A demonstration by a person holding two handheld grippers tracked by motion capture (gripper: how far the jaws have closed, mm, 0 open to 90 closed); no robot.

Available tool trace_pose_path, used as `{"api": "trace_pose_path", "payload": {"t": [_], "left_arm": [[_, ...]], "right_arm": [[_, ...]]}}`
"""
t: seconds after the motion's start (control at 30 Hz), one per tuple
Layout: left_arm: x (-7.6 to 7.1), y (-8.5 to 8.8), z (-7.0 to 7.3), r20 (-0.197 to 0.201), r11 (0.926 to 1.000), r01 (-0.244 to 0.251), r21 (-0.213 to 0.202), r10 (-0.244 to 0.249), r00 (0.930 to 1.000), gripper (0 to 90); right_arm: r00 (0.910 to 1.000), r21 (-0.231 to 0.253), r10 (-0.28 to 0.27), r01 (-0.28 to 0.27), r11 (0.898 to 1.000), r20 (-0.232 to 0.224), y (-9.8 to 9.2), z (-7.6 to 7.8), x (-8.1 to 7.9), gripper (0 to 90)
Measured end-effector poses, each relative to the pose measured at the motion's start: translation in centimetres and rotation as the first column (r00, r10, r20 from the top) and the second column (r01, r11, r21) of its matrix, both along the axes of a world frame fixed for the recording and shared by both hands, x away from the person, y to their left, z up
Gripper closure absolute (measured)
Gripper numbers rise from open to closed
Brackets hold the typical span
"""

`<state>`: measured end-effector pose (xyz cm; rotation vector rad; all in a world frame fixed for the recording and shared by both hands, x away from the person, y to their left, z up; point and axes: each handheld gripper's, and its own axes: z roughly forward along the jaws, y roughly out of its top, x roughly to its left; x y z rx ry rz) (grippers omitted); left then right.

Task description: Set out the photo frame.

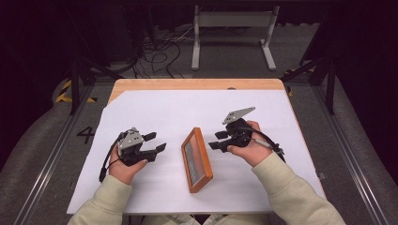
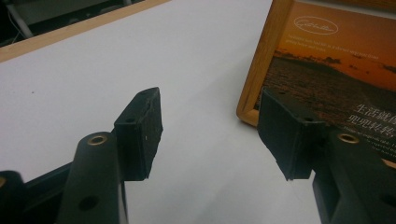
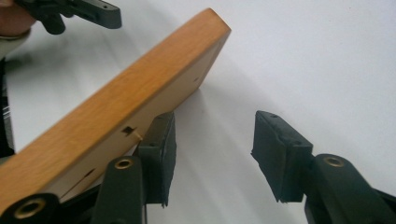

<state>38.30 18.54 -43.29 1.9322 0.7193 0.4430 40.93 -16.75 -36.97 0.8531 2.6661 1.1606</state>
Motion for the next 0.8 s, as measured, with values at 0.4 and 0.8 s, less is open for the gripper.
{"api": "trace_pose_path", "payload": {"t": [0.4, 0.8], "left_arm": [[-0.1, 0.0, 0.0, 0.001, 1.0000, 0.001, -0.003, -0.001, 1.0000, 40.4], [-0.1, 0.1, -0.1, 0.001, 1.0000, 0.001, -0.003, -0.001, 1.0000, 40.4]], "right_arm": [[0.9993, -0.014, -0.004, 0.005, 1.000, 0.036, 0.7, 2.8, -2.0, 46.1], [0.9983, -0.007, -0.050, 0.050, 0.999, -0.031, 2.7, 3.5, -3.3, 31.3]]}}
